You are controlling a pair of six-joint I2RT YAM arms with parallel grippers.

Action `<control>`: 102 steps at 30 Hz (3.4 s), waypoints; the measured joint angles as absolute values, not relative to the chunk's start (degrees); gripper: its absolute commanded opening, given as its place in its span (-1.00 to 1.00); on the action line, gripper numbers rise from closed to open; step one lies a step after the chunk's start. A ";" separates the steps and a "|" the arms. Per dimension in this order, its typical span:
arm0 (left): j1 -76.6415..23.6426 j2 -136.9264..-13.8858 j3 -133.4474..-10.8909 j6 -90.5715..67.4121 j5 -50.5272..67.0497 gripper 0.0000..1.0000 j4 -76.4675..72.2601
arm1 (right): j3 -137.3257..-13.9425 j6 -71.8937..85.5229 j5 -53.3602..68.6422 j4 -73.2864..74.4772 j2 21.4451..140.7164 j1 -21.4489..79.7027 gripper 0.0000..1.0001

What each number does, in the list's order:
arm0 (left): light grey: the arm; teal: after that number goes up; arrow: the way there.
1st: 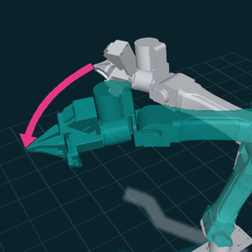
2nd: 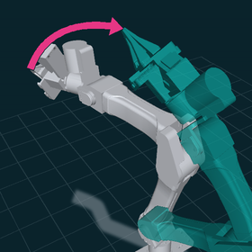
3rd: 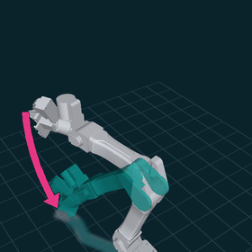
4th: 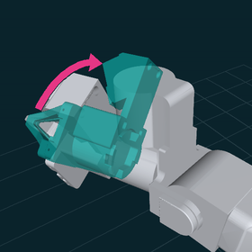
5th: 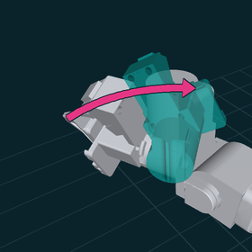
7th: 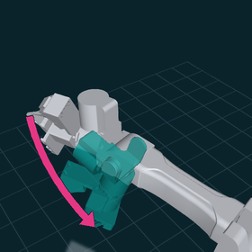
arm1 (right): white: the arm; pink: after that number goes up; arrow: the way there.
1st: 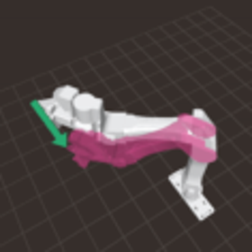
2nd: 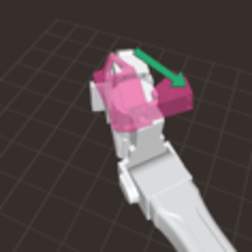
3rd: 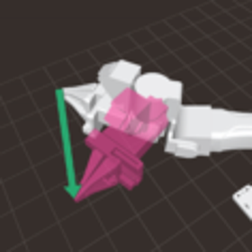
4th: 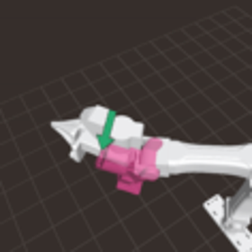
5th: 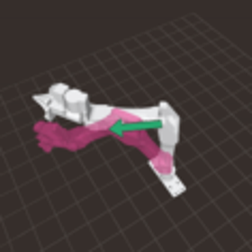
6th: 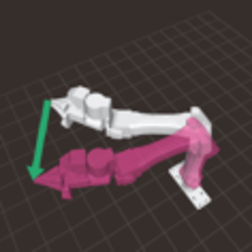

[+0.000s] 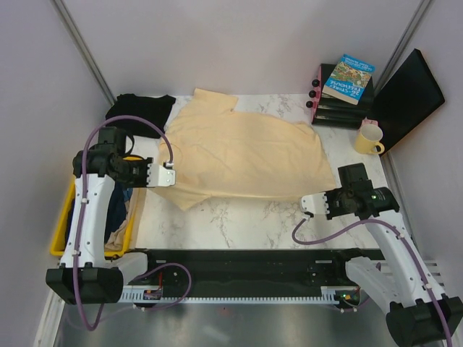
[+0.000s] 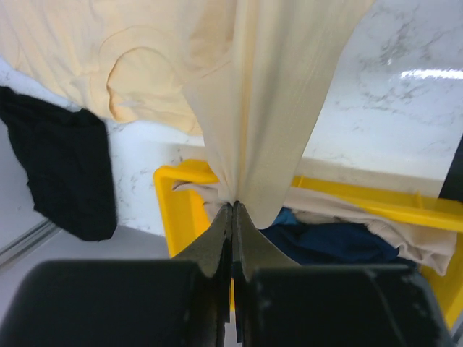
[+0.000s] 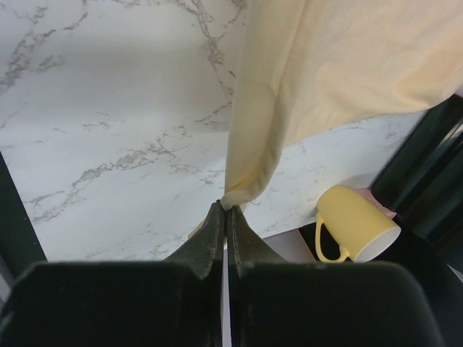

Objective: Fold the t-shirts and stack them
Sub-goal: Flatten out the tshirt

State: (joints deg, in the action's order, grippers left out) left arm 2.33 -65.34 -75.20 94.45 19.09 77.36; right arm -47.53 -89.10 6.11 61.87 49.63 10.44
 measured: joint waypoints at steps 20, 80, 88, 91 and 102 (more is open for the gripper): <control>-0.95 -71.61 -69.23 92.23 27.07 -0.97 77.10 | -44.99 -84.90 9.32 56.38 48.25 10.39 -1.00; -0.99 -74.96 -72.84 69.93 10.79 -0.96 -2.57 | -58.76 -61.39 -9.47 -1.96 82.15 10.52 -1.00; -1.02 -73.93 -72.93 79.94 12.29 -0.97 -3.16 | -61.25 -63.57 -10.50 -3.84 82.06 10.41 -1.00; -0.99 -73.80 -74.96 85.23 13.89 -0.96 -3.03 | -65.67 -65.43 -10.90 -4.99 82.08 10.28 -1.00; -0.93 -85.97 -115.31 88.05 20.01 -0.97 -0.99 | -95.11 -67.13 -9.28 -8.38 86.32 9.91 -1.00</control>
State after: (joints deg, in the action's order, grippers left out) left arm -0.93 -85.97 -115.31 88.05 20.01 -0.99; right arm -95.11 -67.13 -9.28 -8.38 86.32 9.91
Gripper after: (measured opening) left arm 0.022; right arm 0.010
